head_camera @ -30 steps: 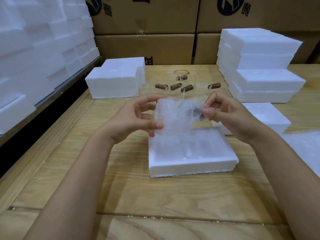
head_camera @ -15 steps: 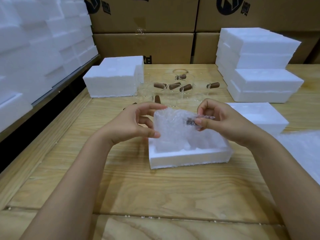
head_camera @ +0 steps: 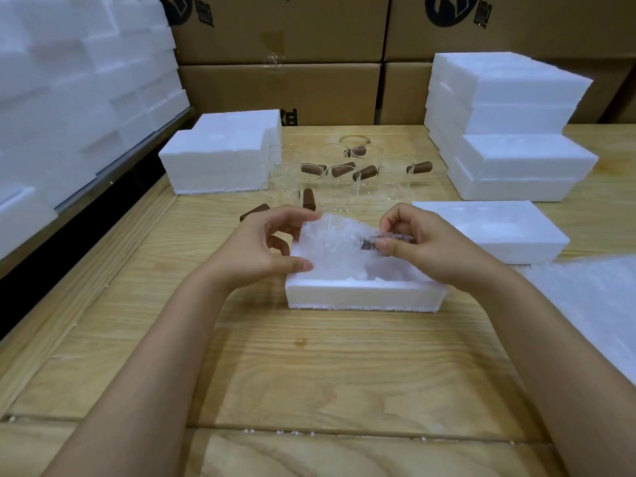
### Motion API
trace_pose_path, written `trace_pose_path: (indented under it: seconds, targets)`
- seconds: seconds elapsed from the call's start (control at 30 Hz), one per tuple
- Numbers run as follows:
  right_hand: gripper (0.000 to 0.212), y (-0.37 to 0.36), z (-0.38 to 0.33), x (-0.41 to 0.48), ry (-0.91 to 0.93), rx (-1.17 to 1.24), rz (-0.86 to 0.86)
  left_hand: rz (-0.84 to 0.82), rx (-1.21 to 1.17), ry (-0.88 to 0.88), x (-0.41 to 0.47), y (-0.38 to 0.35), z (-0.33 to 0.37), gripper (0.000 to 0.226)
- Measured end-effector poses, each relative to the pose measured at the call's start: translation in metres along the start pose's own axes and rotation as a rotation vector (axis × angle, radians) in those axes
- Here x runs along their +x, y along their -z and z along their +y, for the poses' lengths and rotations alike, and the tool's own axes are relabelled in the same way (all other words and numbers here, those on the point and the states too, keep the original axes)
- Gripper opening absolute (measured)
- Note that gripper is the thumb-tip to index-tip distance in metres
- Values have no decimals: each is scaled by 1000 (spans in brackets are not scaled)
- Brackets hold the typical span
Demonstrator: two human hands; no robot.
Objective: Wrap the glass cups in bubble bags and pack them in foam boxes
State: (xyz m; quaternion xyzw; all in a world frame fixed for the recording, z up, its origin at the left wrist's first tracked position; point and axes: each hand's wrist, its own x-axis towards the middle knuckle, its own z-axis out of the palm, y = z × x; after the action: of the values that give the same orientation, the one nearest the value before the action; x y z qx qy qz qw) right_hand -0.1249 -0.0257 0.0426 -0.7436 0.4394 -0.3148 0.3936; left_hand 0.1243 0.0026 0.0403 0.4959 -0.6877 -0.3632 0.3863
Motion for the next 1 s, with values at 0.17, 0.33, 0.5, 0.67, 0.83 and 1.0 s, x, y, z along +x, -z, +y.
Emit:
trace_pose_path:
  seconds: [0.17, 0.33, 0.5, 0.67, 0.83, 1.0]
  targets:
    - [15, -2, -1, -1, 32, -83, -6, 3, -14, 3, 1, 1, -2, 54]
    - [19, -4, -1, -1, 52, -149, -2, -25, -113, -11, 0, 2, -5, 41]
    - [19, -5, -1, -1, 75, -199, 24, 10, -66, -39, -2, -7, -2, 58]
    - [23, -12, 2, 1, 143, -238, 148, 74, 13, -43, 1, -22, -6, 64]
    - [33, -14, 4, 4, 205, -277, 188, 88, 3, -48, 5, -23, -14, 59]
    - [35, -16, 7, 4, 235, -288, 221, 69, -16, -58, 7, -22, -15, 56]
